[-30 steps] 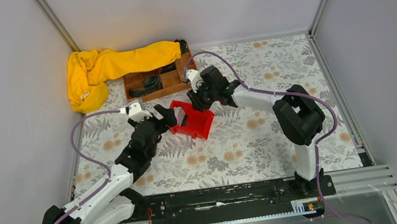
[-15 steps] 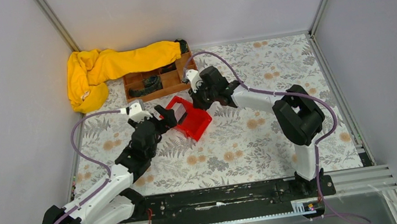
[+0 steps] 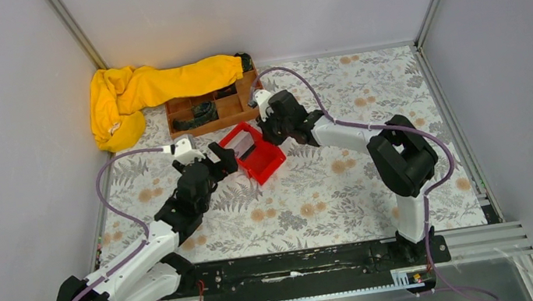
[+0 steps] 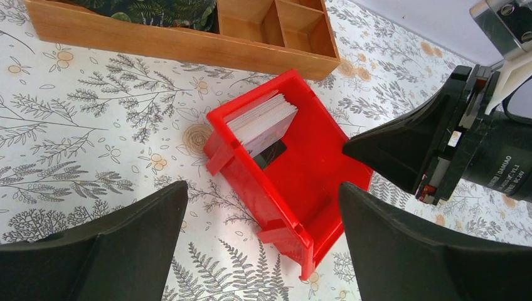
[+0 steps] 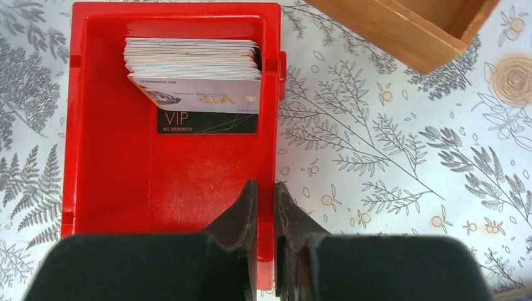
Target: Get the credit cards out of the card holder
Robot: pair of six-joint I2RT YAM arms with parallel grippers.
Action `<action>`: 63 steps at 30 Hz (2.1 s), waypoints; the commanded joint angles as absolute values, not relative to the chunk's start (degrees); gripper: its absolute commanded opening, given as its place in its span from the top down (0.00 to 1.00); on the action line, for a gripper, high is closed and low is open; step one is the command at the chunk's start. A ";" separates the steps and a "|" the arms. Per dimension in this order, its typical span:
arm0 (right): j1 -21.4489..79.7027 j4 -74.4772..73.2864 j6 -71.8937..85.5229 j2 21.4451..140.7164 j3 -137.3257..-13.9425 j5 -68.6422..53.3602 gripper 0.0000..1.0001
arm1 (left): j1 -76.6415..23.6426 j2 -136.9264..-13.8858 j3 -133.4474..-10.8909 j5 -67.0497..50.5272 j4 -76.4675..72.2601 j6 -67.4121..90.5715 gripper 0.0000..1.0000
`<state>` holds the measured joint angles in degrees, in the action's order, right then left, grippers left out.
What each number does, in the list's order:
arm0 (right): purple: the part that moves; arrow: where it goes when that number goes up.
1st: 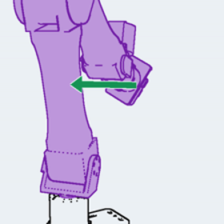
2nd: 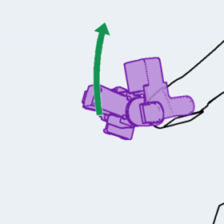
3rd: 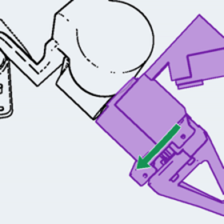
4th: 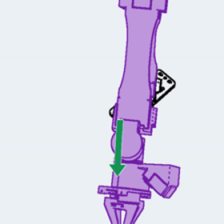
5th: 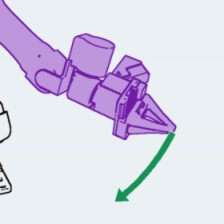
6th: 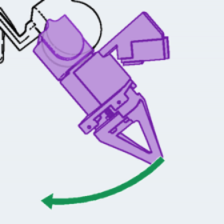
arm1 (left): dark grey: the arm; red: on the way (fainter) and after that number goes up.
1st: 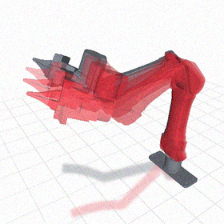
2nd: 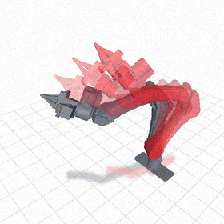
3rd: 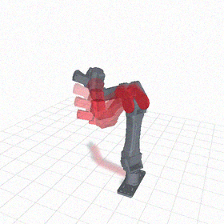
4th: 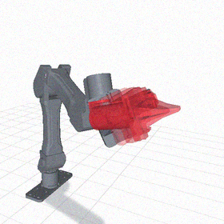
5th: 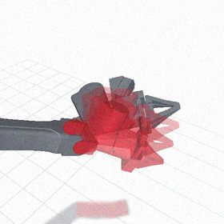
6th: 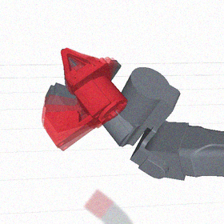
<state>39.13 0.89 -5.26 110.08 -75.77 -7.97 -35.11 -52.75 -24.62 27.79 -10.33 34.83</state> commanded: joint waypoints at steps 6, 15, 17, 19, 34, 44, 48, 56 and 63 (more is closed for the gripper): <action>39.17 5.11 1.34 107.43 -74.00 1.61 1.00 | -35.42 -50.71 -24.23 27.03 -9.10 34.54 0.02; 39.20 5.45 0.35 109.78 -77.01 2.79 1.00 | -35.40 -49.67 -23.25 27.24 -8.32 34.80 0.02; 39.20 5.68 0.55 110.21 -77.53 2.42 1.00 | -35.40 -49.66 -23.21 27.38 -8.32 34.83 0.02; 39.20 6.05 0.78 110.67 -77.66 2.28 1.00 | -35.42 -49.60 -23.24 27.50 -8.26 34.81 0.02; 39.37 6.07 7.17 111.19 -78.68 3.73 1.00 | -35.42 -49.09 -22.61 28.03 -7.55 35.23 0.02; 41.19 7.05 8.43 111.96 -79.57 5.46 0.91 | -35.42 -48.96 -22.49 28.31 -7.56 35.24 0.02; 41.20 6.88 7.96 111.15 -79.38 5.75 0.85 | -35.41 -49.13 -22.48 27.98 -7.87 35.16 0.00; 41.18 7.76 6.97 109.59 -78.26 5.95 0.62 | -35.42 -49.31 -22.53 27.70 -8.06 35.24 0.00; 41.12 8.29 6.67 107.80 -77.38 6.68 0.45 | -35.42 -48.85 -22.65 27.60 -7.82 35.24 0.00</action>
<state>40.53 5.45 7.31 112.09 -77.47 5.13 -35.11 -49.76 -22.98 26.96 -6.76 35.11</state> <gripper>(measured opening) 0.512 0.996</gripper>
